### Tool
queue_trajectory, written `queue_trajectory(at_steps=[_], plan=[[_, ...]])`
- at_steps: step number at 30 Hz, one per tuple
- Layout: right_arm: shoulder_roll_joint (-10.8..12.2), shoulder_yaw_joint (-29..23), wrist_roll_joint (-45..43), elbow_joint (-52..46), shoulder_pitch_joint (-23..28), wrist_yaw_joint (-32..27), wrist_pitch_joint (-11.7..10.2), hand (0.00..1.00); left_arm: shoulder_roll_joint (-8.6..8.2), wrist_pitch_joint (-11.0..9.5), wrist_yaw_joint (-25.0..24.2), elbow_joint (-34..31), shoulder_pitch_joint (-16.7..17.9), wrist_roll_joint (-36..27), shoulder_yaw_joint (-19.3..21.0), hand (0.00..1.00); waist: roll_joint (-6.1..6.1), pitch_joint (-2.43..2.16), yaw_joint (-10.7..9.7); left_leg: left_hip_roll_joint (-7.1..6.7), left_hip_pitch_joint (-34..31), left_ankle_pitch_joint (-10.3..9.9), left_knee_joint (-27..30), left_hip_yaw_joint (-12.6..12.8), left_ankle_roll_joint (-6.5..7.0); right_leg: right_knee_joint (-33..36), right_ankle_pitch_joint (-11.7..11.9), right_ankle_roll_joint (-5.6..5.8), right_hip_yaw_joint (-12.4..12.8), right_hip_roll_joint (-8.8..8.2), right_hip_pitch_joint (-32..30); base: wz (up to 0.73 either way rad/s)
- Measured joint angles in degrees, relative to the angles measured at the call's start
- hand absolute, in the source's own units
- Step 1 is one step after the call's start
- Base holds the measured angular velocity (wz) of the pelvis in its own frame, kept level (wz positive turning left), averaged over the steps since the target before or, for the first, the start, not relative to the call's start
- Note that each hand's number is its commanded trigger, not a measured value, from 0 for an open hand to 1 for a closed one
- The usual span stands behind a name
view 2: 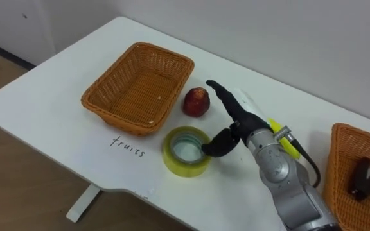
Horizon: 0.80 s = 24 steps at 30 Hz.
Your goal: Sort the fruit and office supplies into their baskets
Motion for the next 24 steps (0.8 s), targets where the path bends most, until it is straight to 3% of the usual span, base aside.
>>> queue_trajectory(at_steps=[7, 13, 24], plan=[[2.21, 0.1, -0.26, 2.45, -0.57, -1.82, 0.01, 0.0, -0.48, 0.78, -0.04, 0.09, 0.82, 0.2, -0.01, 0.0, 0.13, 0.09, -0.01, -0.04, 0.07, 0.0, -0.02, -0.06, 0.0, -0.03, -0.01, 0.01, -0.06, 0.0, 0.19, 0.0], [4.87, 1.61, 0.33, 4.13, -0.73, -2.5, 0.56, 0.0, -0.68, 2.1, -0.07, 0.15, 1.02, 0.21, -0.07, 0.0, 0.87, 0.55, 0.77, -0.06, 0.06, 0.0, -0.21, -0.14, 0.01, -0.07, -0.03, 0.04, -0.37, -0.07, 0.04, 0.0], [5.4, 1.64, -3.13, 4.65, -0.82, -2.6, 1.47, 0.0, -1.34, 3.49, -1.44, -0.31, 0.62, 1.31, 0.06, 0.0, 1.45, 0.33, 1.49, -0.22, 0.37, 0.02, -0.44, -0.83, 0.02, -0.08, -0.18, 0.29, -1.66, -0.2, 0.5, 0.04]])
